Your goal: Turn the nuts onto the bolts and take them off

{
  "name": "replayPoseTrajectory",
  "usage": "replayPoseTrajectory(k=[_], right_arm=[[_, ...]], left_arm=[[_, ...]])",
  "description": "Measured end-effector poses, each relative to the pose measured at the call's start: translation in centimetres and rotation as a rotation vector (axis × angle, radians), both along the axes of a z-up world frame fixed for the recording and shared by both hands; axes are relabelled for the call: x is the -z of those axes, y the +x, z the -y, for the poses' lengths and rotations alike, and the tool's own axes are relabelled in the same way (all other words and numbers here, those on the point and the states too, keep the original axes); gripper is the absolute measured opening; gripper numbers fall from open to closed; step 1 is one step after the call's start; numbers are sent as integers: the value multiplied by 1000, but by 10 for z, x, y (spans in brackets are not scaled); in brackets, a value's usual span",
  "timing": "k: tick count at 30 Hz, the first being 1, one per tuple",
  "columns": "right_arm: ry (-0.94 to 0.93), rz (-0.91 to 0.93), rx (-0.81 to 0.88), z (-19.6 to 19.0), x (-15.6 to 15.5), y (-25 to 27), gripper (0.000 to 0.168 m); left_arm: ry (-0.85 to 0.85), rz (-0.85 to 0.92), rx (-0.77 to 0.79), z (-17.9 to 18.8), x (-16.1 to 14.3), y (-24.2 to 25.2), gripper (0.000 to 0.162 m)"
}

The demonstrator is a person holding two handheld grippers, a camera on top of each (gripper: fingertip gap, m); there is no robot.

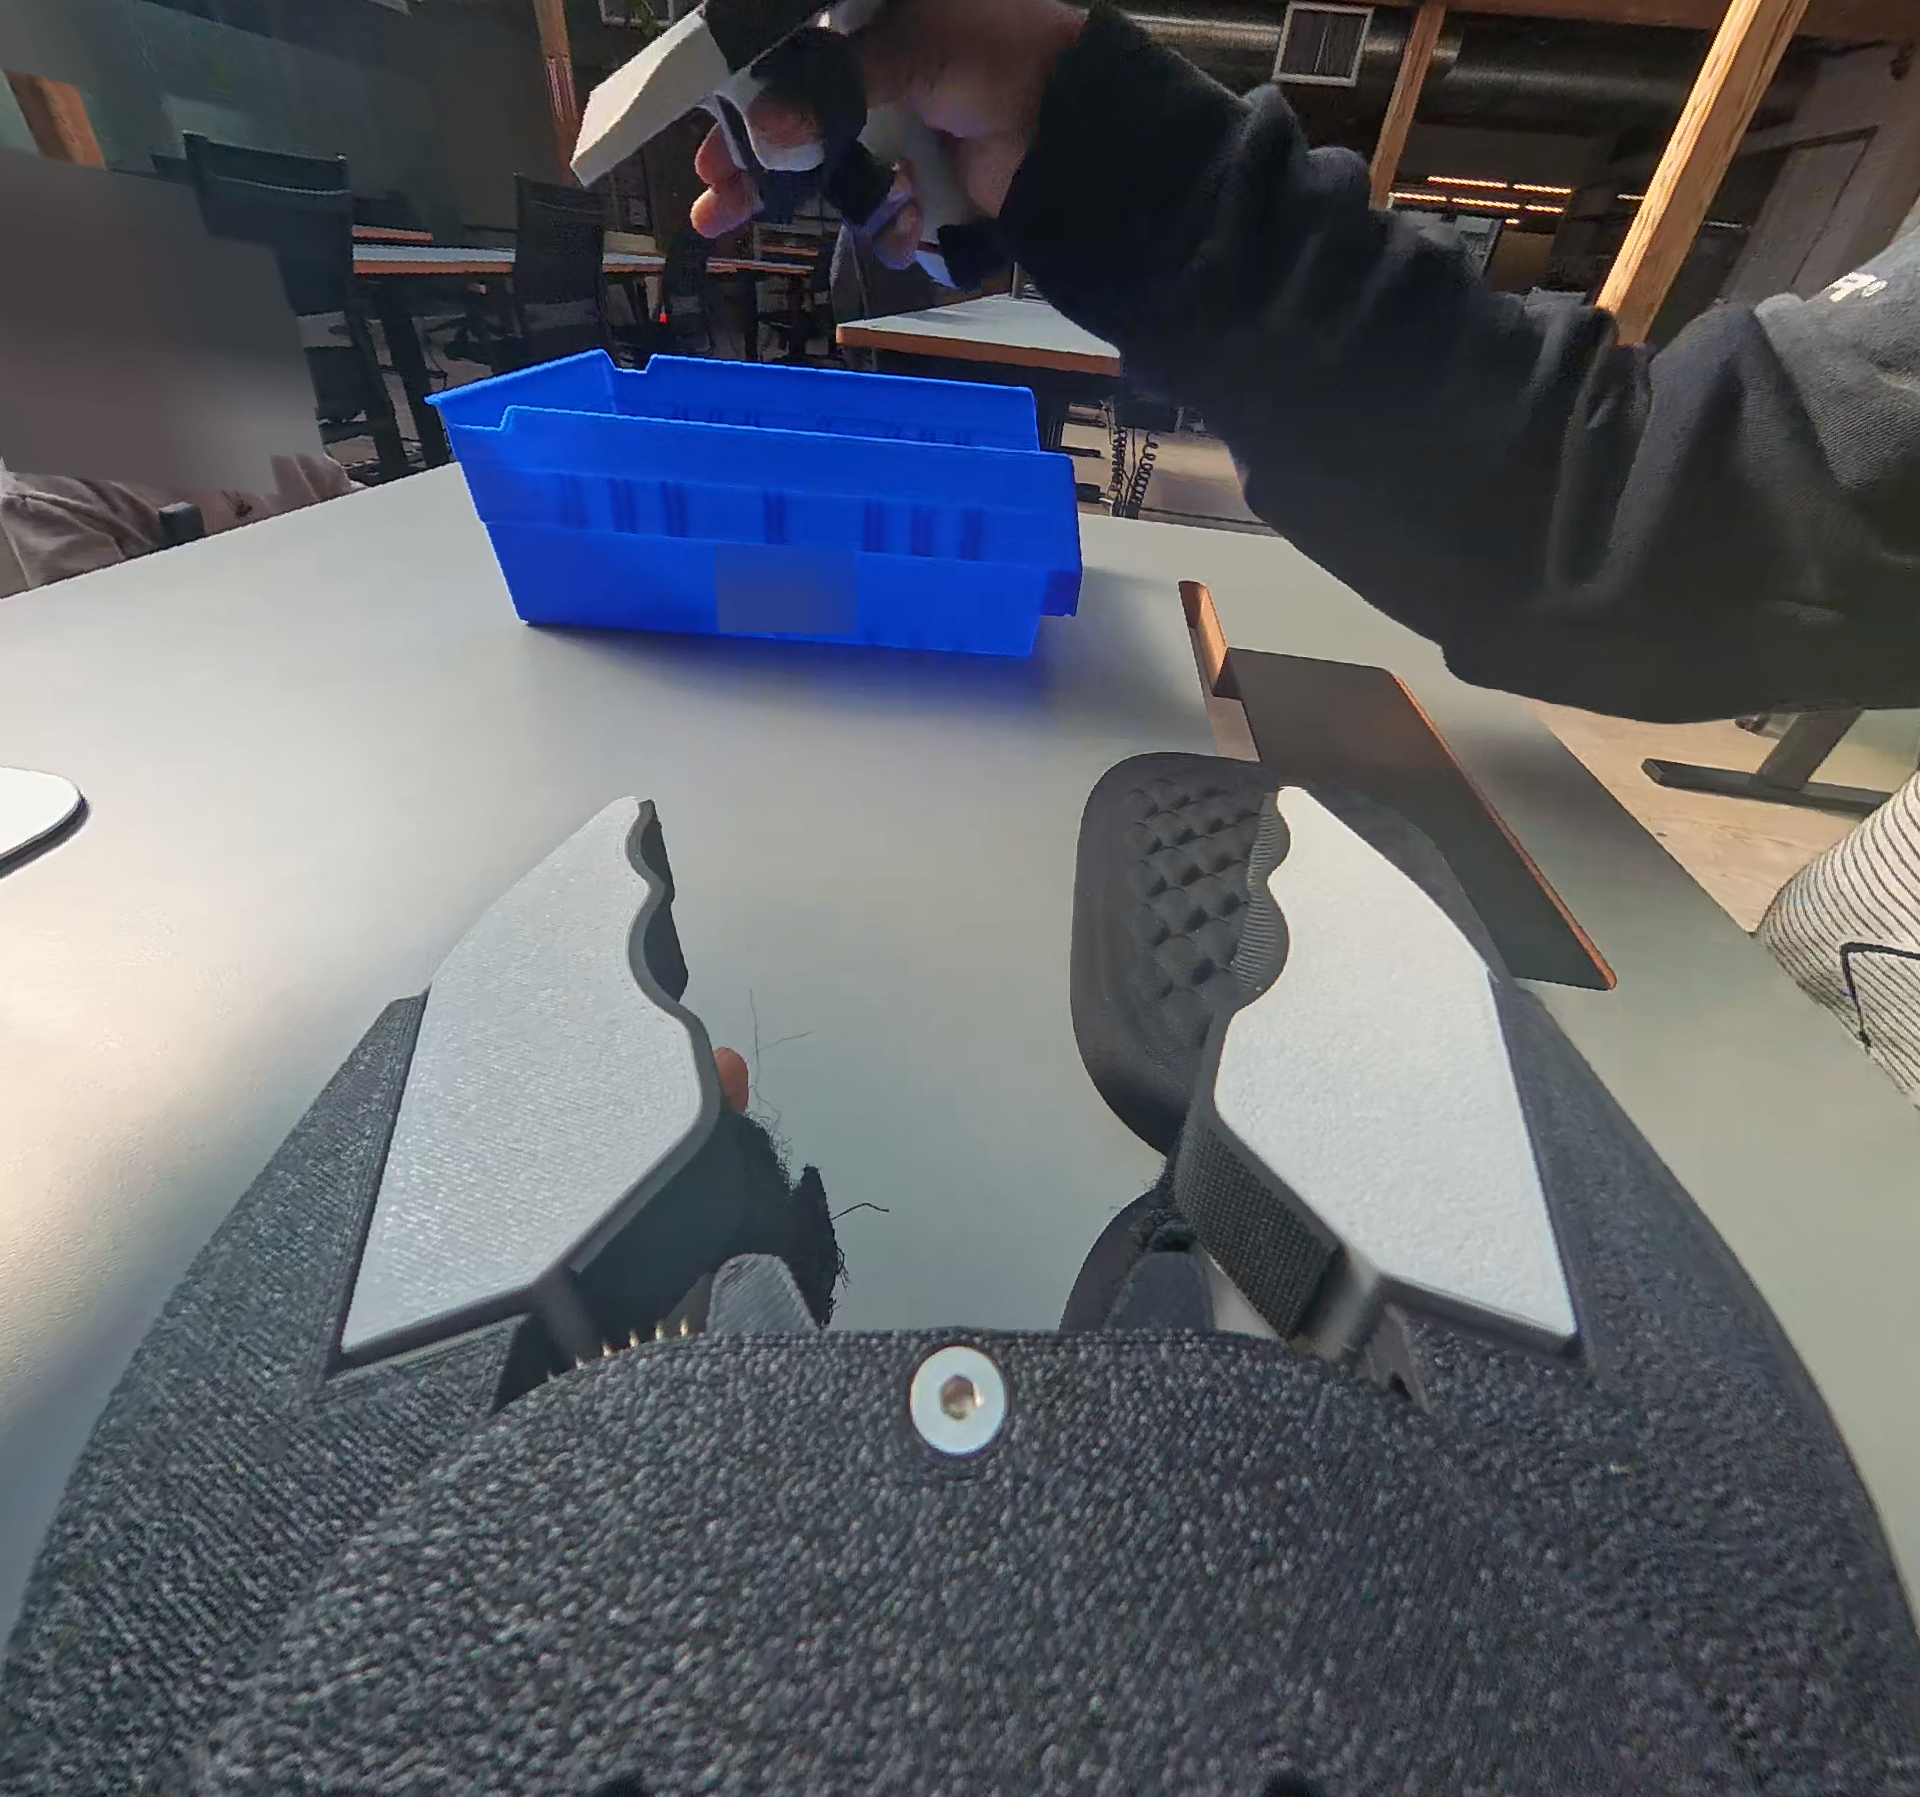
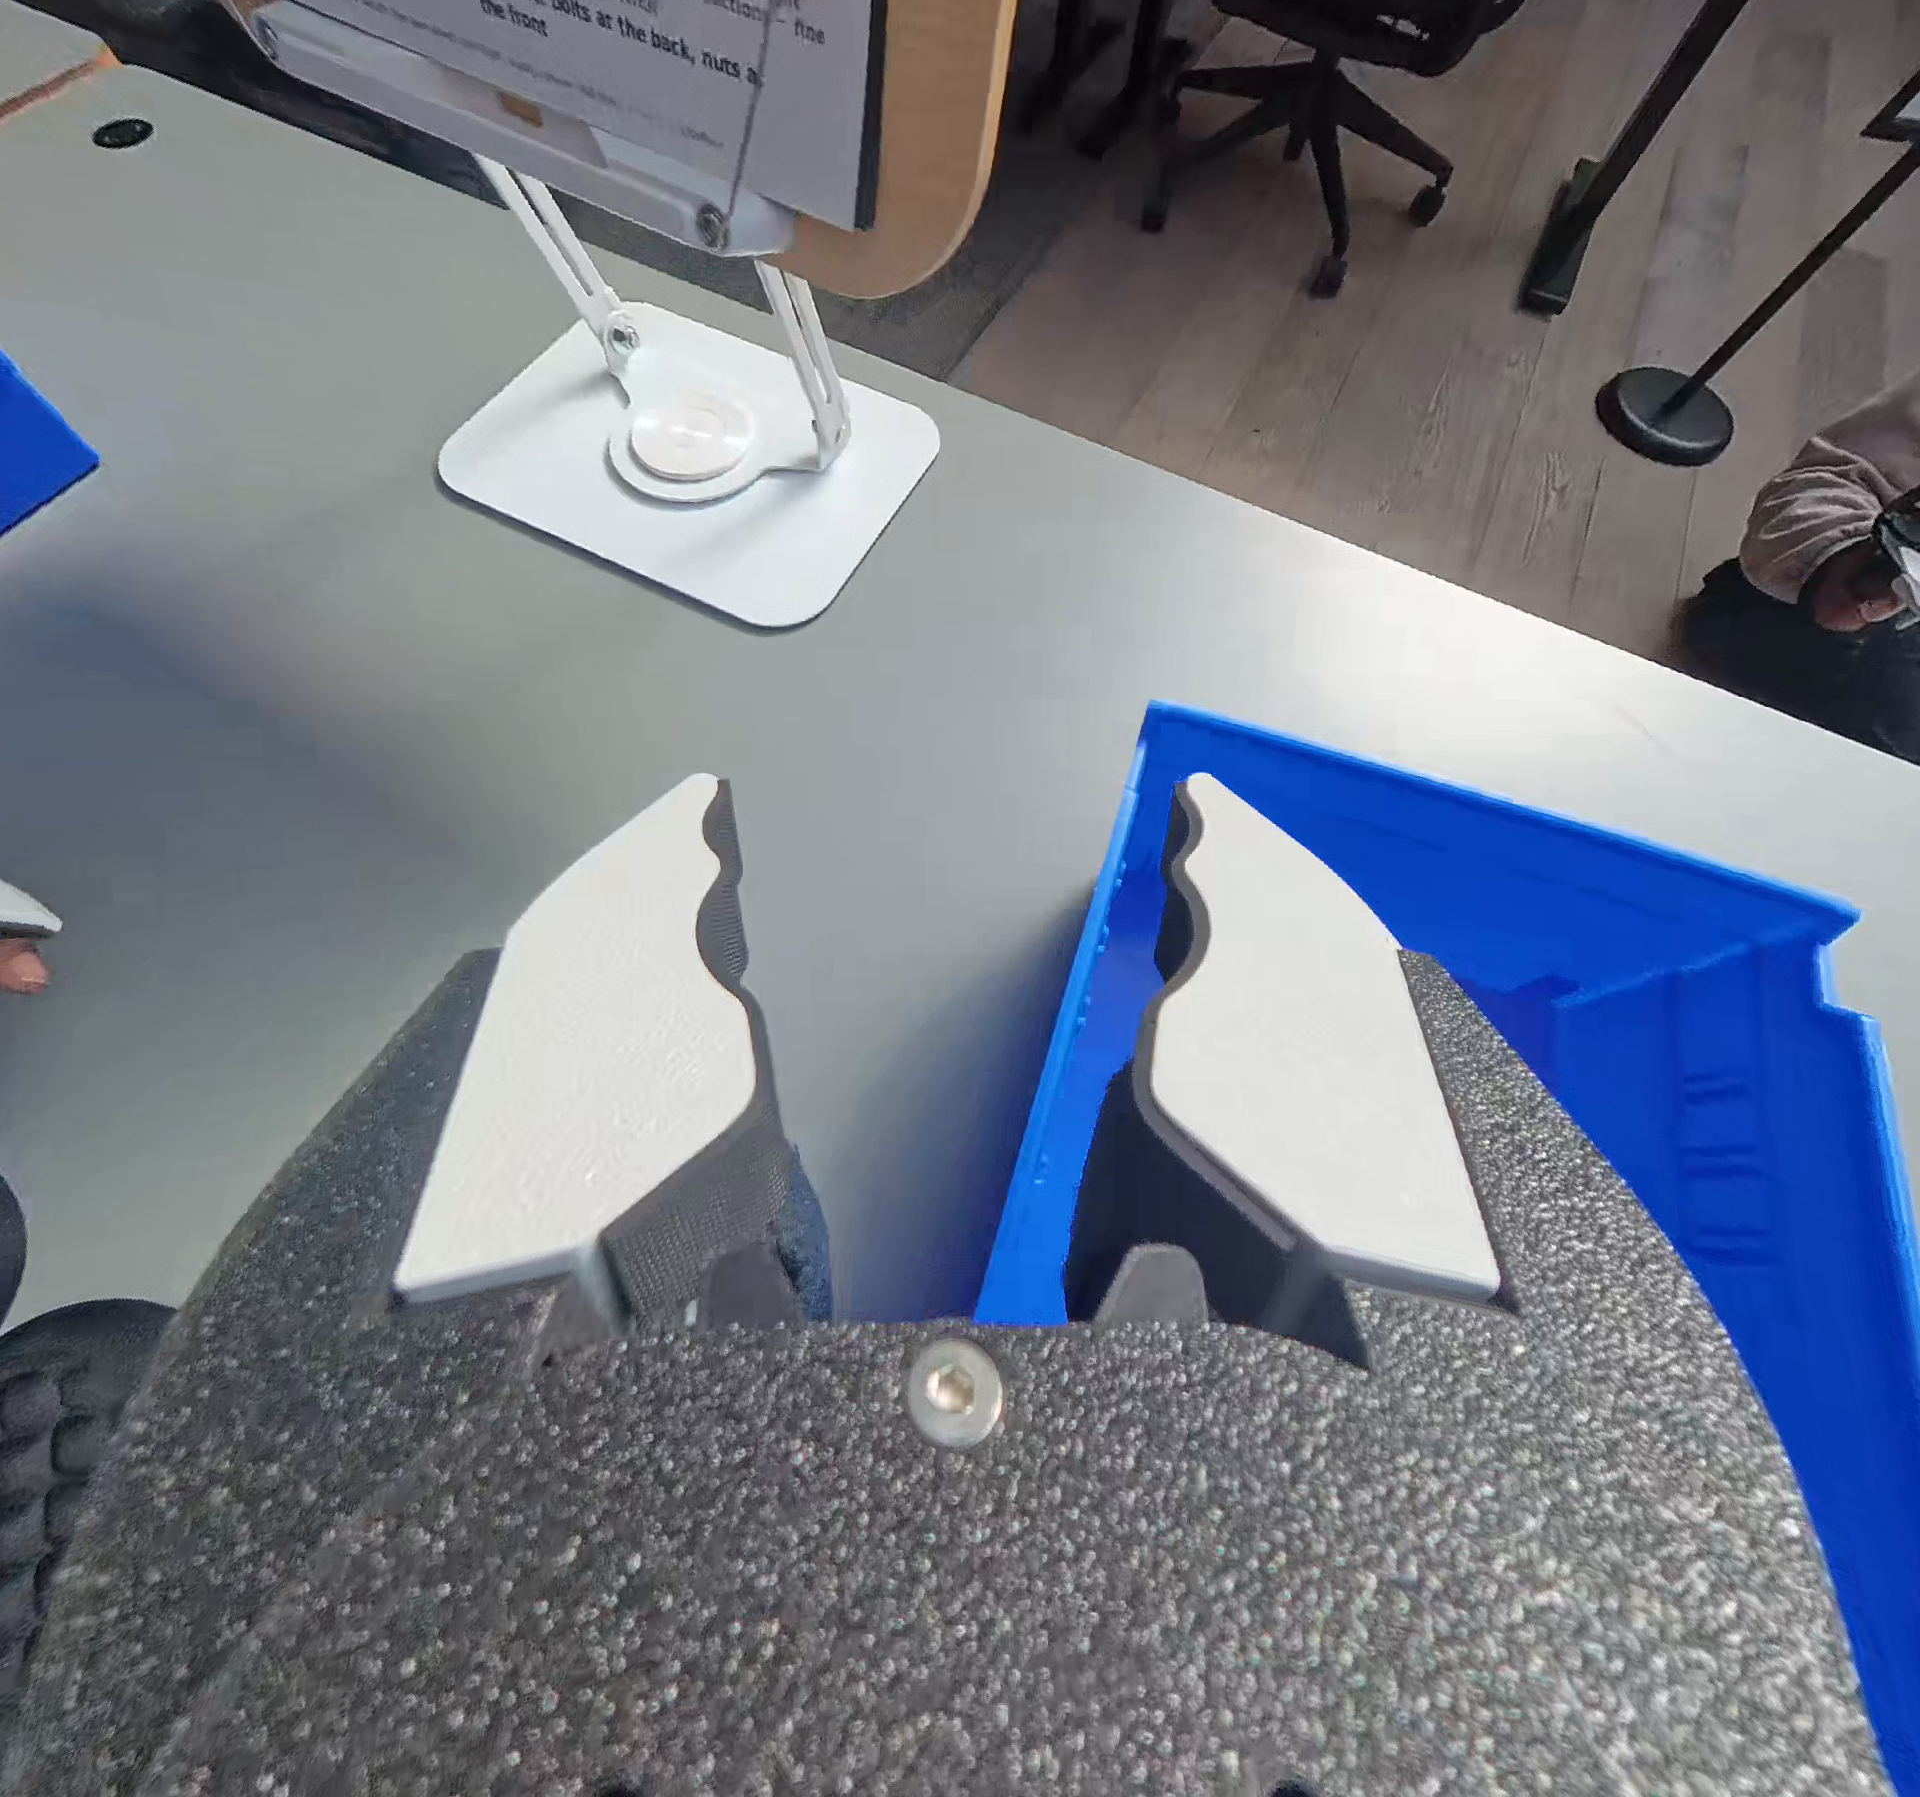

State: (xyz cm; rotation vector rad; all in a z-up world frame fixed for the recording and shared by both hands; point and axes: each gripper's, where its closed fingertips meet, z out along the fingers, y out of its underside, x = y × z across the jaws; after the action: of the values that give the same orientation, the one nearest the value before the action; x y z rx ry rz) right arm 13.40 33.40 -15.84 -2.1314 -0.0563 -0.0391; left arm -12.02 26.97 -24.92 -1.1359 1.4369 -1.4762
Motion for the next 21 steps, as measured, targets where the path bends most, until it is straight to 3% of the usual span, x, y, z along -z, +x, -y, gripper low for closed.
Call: replayPoseTrajectory(k=[5, 9, 17, 21], right_arm=[[184, -16, -52, 26, -20, -62, 83], [308, -37, -52, 45, -17, -97, 84], [426, 6, -1, 68, 45, -141, 86], [545, -16, 24, 71, 61, -149, 82]], left_arm=[[-3, 4, -32, -5, -1, 0, 104], [-7, 12, -49, -8, -3, 0, 102], [6, 20, -56, -8, -4, -1, 101], [17, 30, -74, -9, -8, -2, 100]])
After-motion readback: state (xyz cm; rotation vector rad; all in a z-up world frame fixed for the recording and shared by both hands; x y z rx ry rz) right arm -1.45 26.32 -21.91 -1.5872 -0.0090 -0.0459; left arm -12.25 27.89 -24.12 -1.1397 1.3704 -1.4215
